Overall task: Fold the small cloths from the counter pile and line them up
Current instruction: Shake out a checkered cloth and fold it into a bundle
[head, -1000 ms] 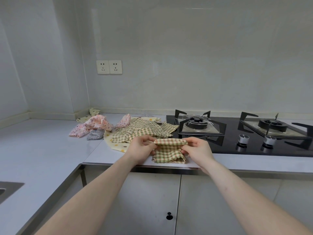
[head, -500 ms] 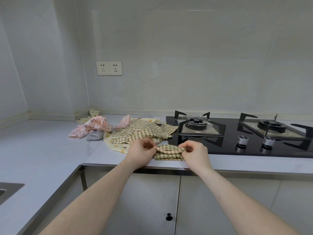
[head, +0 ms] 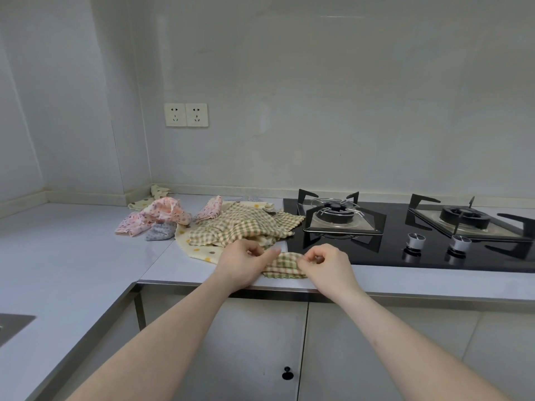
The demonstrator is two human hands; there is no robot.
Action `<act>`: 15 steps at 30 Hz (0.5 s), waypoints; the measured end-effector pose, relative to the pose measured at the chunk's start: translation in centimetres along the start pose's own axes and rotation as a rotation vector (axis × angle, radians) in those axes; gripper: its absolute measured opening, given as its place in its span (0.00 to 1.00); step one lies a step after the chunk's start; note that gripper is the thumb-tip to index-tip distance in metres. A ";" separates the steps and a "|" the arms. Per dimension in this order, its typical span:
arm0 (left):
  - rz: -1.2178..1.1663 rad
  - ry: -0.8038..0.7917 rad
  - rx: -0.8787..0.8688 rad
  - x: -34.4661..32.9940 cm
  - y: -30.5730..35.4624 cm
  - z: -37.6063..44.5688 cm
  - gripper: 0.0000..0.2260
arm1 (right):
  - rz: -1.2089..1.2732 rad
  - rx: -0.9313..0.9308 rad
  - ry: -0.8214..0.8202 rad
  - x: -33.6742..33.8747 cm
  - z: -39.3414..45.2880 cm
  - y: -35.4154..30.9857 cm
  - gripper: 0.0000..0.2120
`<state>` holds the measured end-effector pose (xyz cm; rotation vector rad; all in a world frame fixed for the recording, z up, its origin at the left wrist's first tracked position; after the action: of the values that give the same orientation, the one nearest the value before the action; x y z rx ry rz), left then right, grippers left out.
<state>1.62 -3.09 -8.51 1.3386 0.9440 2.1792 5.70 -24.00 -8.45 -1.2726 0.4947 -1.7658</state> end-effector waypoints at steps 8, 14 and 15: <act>-0.010 -0.069 -0.210 0.0 -0.4 0.0 0.06 | -0.056 0.068 -0.074 -0.3 0.4 0.3 0.05; -0.048 -0.058 -0.133 -0.1 -0.1 -0.1 0.13 | -0.078 0.087 -0.024 -0.6 0.3 0.9 0.08; -0.055 -0.055 -0.128 -0.1 -0.1 0.0 0.14 | -0.080 0.093 -0.010 -0.5 0.5 1.0 0.09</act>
<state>1.64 -3.09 -8.59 1.2904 0.7968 2.1120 6.64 -24.01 -9.22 -1.2510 0.3565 -1.8257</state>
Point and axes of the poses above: each hand's wrist, its own z-axis towards the middle knuckle, its own x-axis out of the back of the hand, y = z × x, the point moved 2 cm from there along z, towards the middle knuckle, and after that the axes turned 1 degree about y, right-handed, at the moved point
